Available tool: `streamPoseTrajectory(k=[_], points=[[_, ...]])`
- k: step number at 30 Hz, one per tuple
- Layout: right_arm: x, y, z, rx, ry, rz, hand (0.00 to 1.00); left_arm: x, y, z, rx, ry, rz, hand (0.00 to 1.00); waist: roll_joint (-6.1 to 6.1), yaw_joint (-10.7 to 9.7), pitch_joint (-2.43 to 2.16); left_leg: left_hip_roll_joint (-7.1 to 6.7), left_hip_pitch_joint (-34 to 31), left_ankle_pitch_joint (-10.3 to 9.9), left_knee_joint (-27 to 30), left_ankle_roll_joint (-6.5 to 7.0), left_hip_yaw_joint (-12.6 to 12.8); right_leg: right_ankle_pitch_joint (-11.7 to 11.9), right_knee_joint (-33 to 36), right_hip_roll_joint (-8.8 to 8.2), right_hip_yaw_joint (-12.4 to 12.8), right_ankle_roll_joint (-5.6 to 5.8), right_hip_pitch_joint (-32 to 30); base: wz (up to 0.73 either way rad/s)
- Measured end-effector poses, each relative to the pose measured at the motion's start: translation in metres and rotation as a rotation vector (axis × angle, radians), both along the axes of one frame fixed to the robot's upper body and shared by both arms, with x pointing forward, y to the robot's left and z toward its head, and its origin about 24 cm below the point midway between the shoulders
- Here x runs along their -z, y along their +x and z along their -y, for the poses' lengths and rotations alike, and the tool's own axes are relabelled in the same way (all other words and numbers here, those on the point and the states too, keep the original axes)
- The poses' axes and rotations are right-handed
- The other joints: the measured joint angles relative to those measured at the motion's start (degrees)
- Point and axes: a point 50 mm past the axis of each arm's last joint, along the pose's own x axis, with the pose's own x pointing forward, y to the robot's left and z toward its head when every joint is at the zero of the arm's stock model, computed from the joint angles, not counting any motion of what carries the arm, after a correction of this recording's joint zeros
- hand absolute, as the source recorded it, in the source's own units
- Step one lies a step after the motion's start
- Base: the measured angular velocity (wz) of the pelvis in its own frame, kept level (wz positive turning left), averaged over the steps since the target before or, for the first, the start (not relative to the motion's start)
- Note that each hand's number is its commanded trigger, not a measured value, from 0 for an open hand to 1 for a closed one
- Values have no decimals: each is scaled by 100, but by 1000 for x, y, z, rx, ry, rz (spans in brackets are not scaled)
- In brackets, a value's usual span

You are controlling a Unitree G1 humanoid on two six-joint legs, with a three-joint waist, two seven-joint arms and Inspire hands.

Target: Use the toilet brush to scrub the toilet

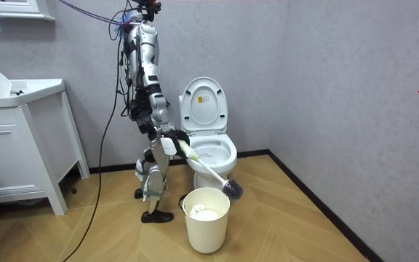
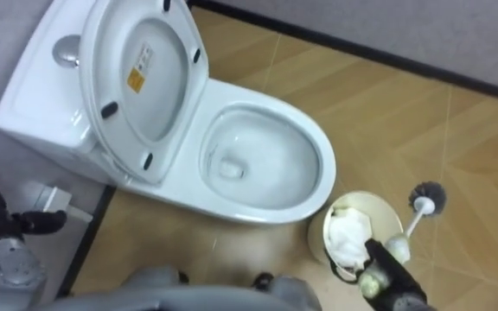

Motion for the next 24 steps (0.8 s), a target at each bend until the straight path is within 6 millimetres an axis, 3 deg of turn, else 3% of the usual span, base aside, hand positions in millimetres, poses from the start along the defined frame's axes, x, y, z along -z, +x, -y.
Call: streamPoseTrajectory(k=[12, 15, 20, 24], points=[[1, -8, -4, -78, 25, 35, 100, -37, 16, 6, 160, 270, 90, 0, -59, 133, -7, -2, 155, -2, -40, 1, -69, 51, -149, 15, -89, 23, 239, 3], [0, -3, -5, -96, 31, 62, 100, -42, 20, 9, 201, 328, 98, 0, 1, 118, 23, 1, 152, -2, -54, 1, -98, 64, -181, 21, -123, 21, 262, 4], [-2, 10, -4, -166, 7, 99, 100, -44, 23, 15, 276, 392, 87, 0, 140, 37, -13, -11, 158, 6, -80, 8, -111, 72, -201, 18, -125, 26, 267, 0], [-3, 17, -4, -230, -3, 103, 100, -45, 25, 18, 330, 434, 80, 0, 147, 5, -6, -11, 162, 19, -93, 10, -116, 72, -211, 17, -133, 26, 266, 0]])
